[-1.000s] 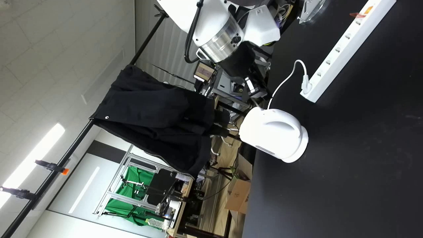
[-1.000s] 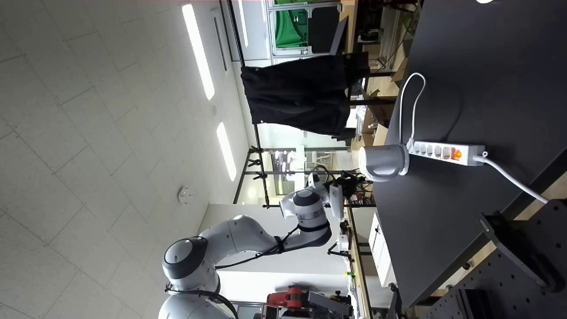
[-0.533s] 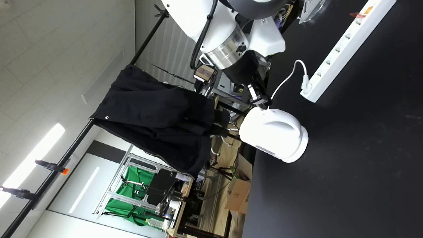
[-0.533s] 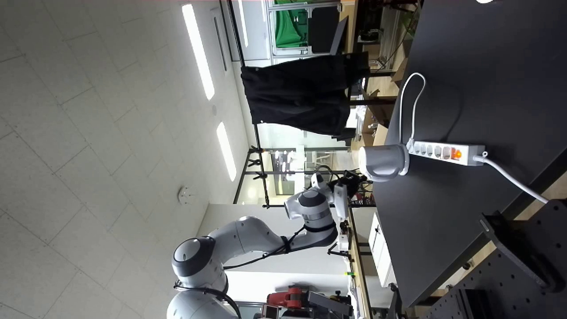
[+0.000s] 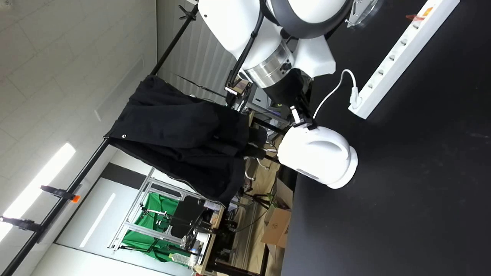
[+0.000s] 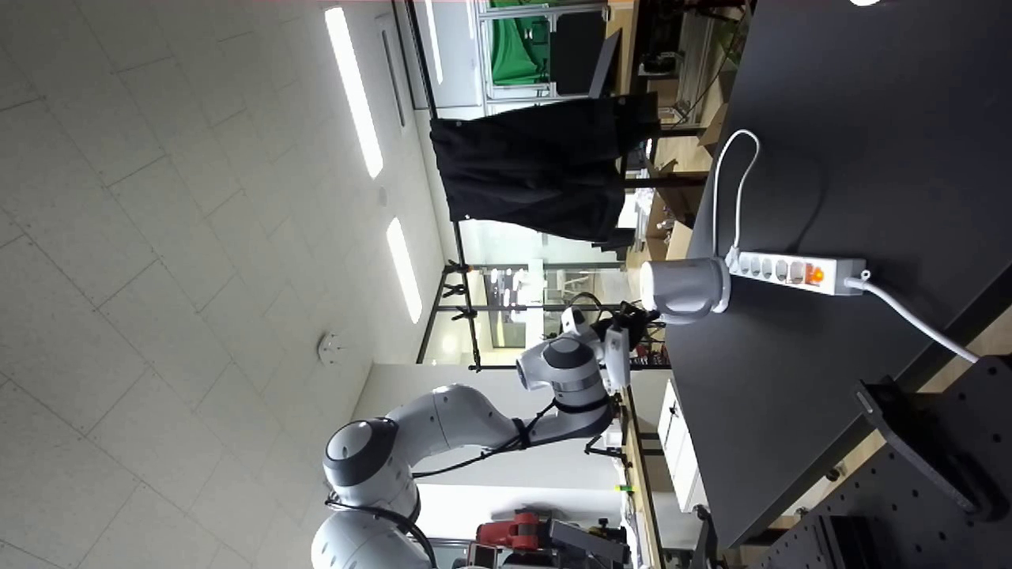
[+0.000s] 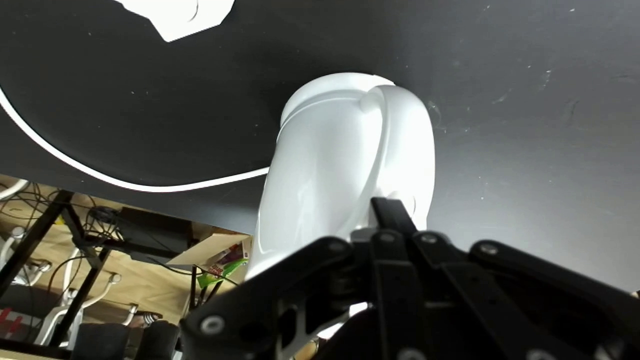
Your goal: Press the button on the kettle
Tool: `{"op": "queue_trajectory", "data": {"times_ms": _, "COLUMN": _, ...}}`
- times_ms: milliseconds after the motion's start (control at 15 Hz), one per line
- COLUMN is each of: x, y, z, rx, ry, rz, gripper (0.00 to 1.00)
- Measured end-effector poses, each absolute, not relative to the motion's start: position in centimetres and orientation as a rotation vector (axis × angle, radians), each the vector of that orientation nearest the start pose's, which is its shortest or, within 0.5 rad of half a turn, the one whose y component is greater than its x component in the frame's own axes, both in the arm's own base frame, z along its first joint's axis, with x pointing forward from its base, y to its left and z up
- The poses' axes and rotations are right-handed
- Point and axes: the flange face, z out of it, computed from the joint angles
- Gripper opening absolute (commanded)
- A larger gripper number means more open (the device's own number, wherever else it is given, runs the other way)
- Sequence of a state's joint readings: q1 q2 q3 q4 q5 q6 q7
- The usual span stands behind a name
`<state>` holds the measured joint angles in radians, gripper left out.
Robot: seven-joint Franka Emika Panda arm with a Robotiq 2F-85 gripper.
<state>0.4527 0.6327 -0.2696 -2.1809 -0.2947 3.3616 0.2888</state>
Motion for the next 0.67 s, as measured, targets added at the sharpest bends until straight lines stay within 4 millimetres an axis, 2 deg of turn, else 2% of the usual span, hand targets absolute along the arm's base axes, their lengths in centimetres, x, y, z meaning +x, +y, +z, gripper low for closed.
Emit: {"op": "queue_trajectory", "data": {"times_ms": 667, "x": 57.07, "y": 14.43, "z": 15.79, "rx": -3.015, "ry": -0.352, "rz": -0.874, "gripper": 0.00}}
